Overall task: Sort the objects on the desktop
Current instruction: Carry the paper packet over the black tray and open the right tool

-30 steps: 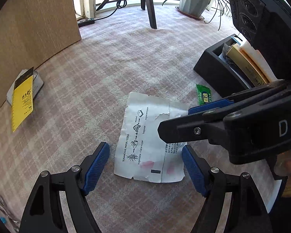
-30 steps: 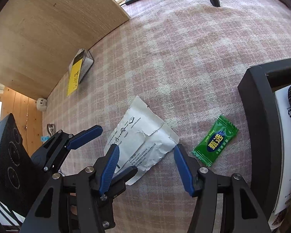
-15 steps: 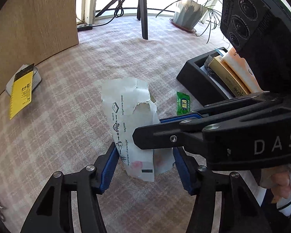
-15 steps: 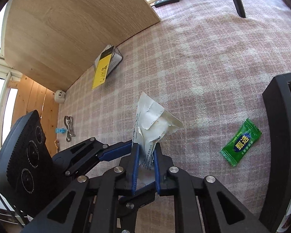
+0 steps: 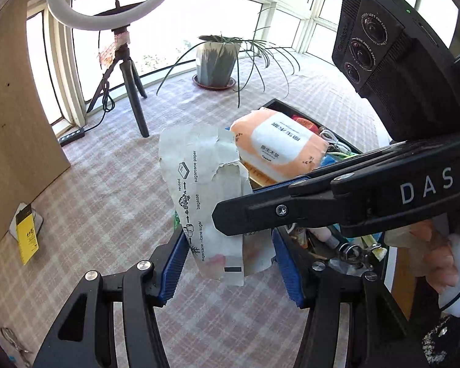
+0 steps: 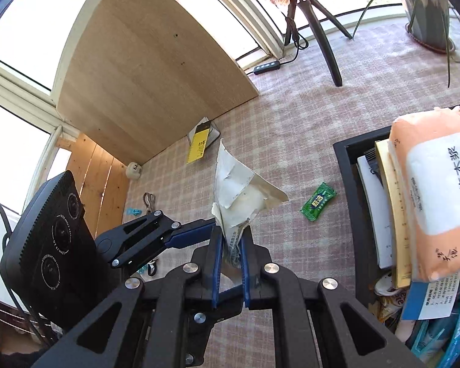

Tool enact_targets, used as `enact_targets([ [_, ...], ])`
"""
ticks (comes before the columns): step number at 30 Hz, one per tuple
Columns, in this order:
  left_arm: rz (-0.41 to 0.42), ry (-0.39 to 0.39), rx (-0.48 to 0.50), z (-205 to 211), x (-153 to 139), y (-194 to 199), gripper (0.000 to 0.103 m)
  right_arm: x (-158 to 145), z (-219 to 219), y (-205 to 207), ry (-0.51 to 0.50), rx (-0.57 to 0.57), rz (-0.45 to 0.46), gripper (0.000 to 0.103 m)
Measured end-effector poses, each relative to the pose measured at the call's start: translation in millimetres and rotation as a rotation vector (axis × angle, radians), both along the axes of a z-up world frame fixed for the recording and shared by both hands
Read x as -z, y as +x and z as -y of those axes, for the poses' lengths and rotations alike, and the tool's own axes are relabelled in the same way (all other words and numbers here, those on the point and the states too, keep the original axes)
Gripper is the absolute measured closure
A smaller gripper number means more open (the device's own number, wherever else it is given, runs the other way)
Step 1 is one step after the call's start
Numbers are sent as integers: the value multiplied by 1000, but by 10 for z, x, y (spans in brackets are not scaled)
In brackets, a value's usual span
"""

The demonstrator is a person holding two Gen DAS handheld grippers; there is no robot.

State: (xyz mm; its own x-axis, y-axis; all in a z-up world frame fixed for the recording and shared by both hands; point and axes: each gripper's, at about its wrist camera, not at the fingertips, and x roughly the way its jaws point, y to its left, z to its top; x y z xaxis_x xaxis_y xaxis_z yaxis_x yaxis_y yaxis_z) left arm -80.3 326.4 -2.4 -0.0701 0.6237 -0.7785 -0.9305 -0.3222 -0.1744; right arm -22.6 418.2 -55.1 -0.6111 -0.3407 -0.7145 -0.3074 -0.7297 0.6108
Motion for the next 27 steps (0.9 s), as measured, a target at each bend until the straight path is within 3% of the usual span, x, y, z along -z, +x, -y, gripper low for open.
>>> enact_targets([
  [11,-22,15,185,-1315,-267,728,43,-331,-996,996,-5,210,-10,93],
  [20,-10,-38,227,-2124,-236,959,42,-350,-1654,1308,22,297,39,92],
  [27,-16,-33,221,-2165,-228,902,38,-234,-1850,1352,63,358,126,63],
])
